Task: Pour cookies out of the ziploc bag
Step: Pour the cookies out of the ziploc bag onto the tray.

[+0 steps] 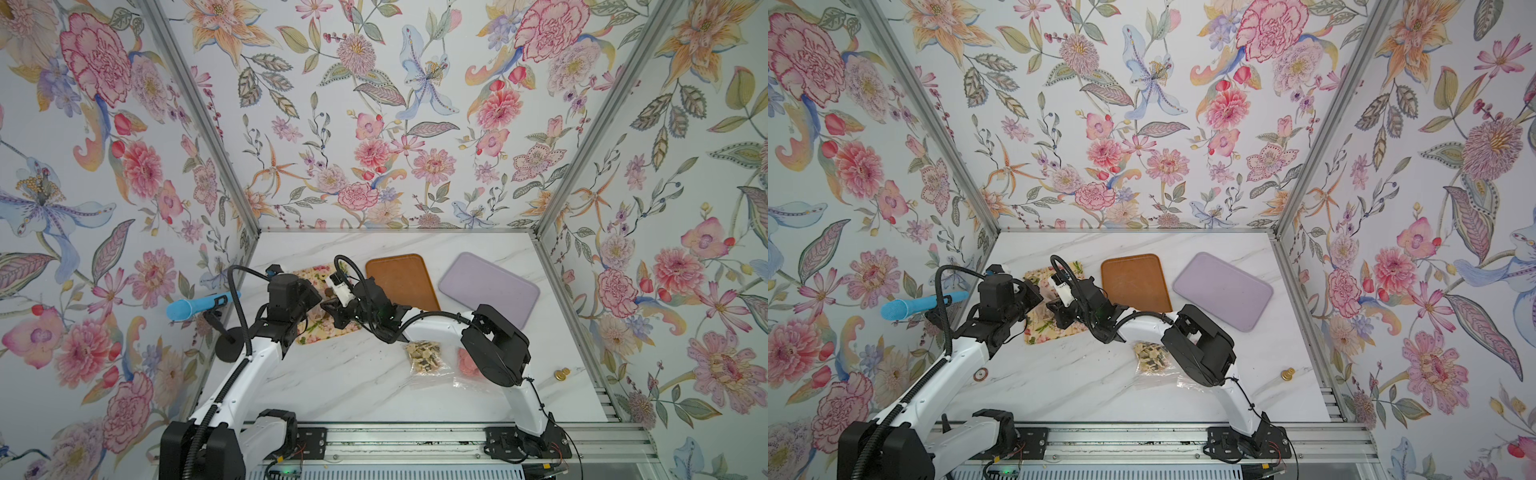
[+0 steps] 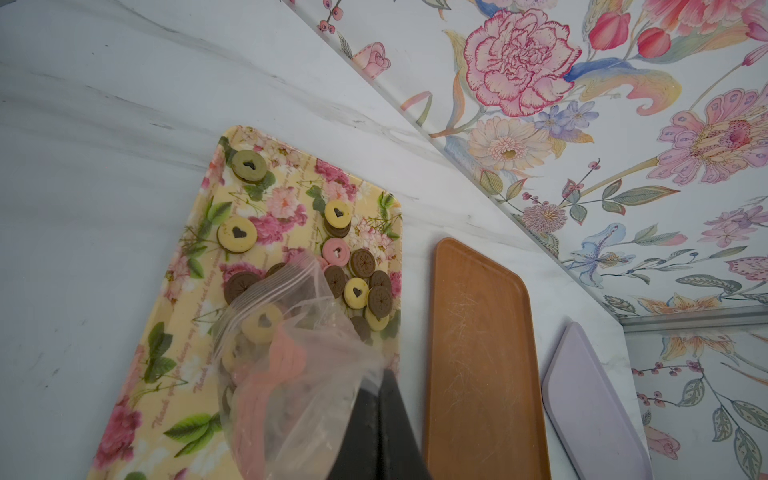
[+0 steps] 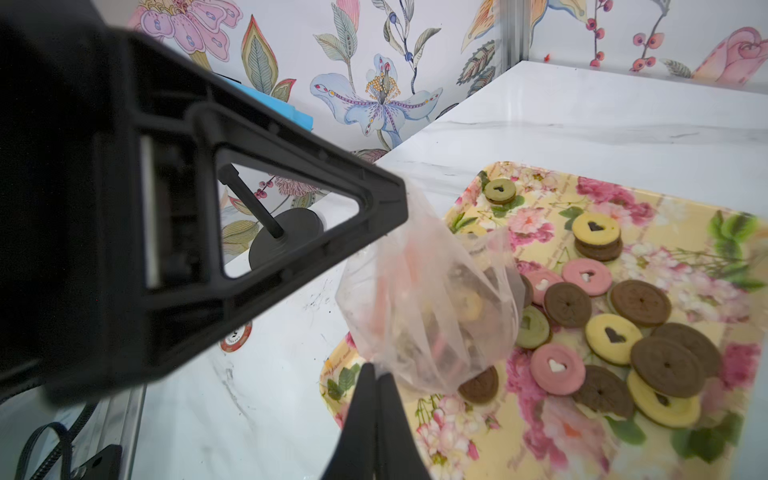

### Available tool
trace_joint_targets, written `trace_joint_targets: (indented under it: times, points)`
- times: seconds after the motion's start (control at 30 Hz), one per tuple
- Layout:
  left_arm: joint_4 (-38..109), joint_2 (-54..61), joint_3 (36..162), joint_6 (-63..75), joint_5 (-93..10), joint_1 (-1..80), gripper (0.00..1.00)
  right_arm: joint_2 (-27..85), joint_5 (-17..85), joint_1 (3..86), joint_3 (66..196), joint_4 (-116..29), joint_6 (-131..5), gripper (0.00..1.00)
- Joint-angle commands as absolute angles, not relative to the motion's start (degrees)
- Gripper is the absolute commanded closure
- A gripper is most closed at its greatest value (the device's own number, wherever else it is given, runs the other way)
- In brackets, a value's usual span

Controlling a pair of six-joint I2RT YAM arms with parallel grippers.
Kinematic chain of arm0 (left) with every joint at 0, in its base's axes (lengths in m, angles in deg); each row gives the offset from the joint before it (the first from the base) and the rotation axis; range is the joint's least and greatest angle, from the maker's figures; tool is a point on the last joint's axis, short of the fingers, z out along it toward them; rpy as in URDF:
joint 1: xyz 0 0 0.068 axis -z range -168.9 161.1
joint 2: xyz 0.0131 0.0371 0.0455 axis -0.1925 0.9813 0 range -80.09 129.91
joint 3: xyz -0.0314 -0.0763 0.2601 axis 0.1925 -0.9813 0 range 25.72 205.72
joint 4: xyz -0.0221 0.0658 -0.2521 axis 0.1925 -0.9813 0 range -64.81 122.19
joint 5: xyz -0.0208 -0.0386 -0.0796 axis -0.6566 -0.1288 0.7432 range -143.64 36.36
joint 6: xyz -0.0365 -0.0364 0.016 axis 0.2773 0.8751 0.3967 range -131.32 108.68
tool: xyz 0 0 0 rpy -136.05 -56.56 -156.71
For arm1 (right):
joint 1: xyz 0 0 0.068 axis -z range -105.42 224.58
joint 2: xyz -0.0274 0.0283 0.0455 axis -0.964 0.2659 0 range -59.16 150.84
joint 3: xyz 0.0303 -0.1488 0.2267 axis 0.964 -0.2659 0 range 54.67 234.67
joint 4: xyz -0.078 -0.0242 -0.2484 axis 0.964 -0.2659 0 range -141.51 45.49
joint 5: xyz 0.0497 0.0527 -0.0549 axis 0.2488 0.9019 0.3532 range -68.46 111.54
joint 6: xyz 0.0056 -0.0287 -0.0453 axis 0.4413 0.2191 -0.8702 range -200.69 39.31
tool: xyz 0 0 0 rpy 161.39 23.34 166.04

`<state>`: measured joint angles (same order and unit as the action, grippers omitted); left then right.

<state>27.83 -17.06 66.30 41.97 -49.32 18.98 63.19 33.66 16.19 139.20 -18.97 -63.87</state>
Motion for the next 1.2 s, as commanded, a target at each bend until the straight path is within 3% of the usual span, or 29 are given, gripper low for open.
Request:
trace_joint_targets:
  times: [0.0,1.17]
  points:
    - [29.11,-16.50,67.20,40.36,-48.29,18.49,1.00,60.72,34.46,16.40,139.68,-19.02,-65.66,1.00]
    - [32.57,-13.55,69.83,40.14,-44.34,18.37,1.00,57.73,35.51,19.03,139.41,-18.67,-67.43,1.00]
